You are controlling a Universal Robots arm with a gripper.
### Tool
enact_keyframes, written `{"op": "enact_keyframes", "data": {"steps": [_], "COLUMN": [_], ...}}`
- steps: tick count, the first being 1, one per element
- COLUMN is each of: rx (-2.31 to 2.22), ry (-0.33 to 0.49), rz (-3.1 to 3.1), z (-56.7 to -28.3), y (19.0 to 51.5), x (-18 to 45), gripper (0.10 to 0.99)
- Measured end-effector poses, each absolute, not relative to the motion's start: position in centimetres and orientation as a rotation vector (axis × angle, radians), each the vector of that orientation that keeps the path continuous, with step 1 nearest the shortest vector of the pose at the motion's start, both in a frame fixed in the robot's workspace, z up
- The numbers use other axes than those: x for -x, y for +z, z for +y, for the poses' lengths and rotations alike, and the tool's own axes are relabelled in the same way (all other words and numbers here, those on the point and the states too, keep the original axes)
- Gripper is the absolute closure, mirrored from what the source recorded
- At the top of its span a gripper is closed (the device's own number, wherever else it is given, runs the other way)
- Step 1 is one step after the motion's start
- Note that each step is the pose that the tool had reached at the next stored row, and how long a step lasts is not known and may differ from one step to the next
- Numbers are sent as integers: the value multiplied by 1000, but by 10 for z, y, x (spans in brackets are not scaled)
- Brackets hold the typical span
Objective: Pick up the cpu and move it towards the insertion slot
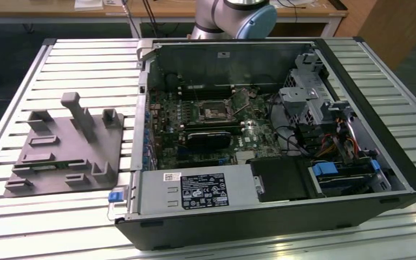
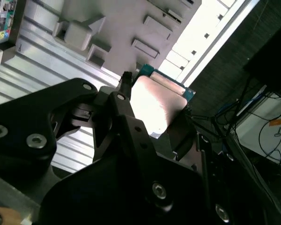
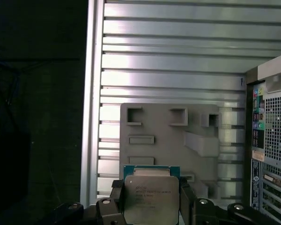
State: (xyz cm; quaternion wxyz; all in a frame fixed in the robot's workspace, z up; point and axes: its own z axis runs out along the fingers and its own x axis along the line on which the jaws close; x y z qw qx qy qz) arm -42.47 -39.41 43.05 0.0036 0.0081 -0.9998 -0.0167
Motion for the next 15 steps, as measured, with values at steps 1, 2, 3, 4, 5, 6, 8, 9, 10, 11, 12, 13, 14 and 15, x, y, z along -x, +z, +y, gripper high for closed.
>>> {"op": "enact_keyframes", "data": {"steps": [1,2,3,4,5,6,8,9,10,11,12,13,14,15], "rx": [-25,-25,-25,-25,-25,-25,-25,-25,-25,-25,-25,-25,-25,-25], "ry": [-52,-52,-52,-52,-52,-52,-52,-53,-53,-53,-53,-53,-53,-53], "rz": [-3134,-3134,-3134,-3134,-3134,-3134,-3134,-3134,-3134,-3134,-3135,-3135,-3135,-3135], "z": [-394,-394,-394,-394,-394,-394,-394,-394,-394,-394,-394,-394,-394,-394], "y": [430,431,430,430,430,430,430,430,430,430,430,430,430,430], "x": [423,421,420,418,416,414,408,405,402,400,397,395,392,390], "gripper": [541,541,541,541,541,541,541,541,541,541,541,541,541,541]}}
